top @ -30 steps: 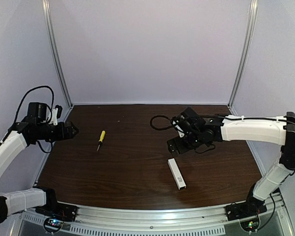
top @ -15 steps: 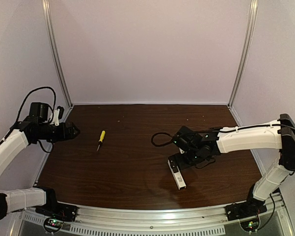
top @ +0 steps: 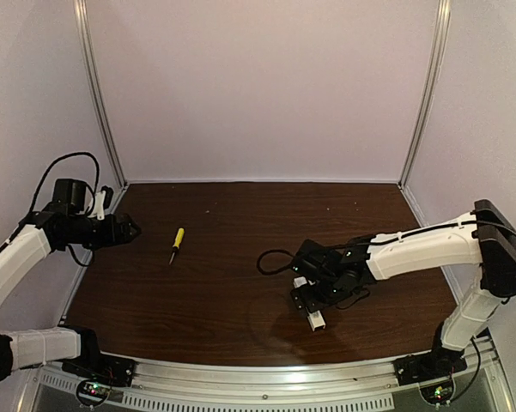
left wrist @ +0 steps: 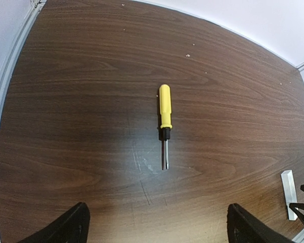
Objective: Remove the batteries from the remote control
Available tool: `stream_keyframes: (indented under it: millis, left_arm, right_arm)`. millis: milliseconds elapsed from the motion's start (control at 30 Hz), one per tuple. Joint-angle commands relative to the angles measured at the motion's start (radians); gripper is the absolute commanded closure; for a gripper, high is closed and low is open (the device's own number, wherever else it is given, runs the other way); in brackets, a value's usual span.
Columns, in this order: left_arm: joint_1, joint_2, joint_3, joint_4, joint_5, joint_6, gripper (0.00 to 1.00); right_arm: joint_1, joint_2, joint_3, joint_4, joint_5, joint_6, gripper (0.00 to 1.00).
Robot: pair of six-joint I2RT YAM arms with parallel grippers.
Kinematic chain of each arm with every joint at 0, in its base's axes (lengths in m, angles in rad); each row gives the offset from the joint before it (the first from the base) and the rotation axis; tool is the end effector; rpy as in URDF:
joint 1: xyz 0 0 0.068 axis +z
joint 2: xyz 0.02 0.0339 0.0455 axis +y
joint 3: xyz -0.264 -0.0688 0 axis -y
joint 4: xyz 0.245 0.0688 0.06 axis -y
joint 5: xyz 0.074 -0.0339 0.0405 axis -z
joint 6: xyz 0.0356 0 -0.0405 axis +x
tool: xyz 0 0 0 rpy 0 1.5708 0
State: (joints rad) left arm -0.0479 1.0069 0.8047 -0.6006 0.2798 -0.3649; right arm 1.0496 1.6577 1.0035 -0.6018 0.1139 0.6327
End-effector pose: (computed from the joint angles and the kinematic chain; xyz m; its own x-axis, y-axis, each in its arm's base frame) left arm 0.2054 -0.0197 0.2684 -0.7560 -0.3071 -0.5781 -0.0344 0.9005 -0.4335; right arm 0.1567 0.2648 0.1710 -0.8809 -0.3544 -0.3136 -0.4007 0.9112 0.0959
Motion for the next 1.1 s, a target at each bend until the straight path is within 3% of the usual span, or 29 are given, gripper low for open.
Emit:
stream_keyframes:
  millis: [0, 300, 567, 867, 1067]
  left_arm:
    - [-0.006, -0.01, -0.014, 0.032, -0.006, 0.011, 0.04]
    - [-0.006, -0.01, -0.013, 0.032, -0.004, 0.012, 0.06]
    - [-0.004, -0.016, -0.015, 0.032, -0.01, 0.011, 0.06]
    - [-0.004, -0.028, -0.018, 0.039, -0.005, 0.014, 0.06]
    - [-0.004, -0.059, -0.024, 0.065, 0.01, 0.024, 0.07]
  right_arm:
    - [0.036, 0.034, 0.005, 0.001, 0.063, 0.062, 0.12]
    - [0.059, 0.059, -0.004, 0.027, 0.076, 0.083, 0.44]
    - [0.06, 0.092, 0.002, 0.034, 0.084, 0.065, 0.49]
    - [0.06, 0.068, -0.03, 0.103, 0.037, 0.035, 0.77]
    - [0.06, 0.065, 0.033, 0.141, -0.015, -0.107, 0.86]
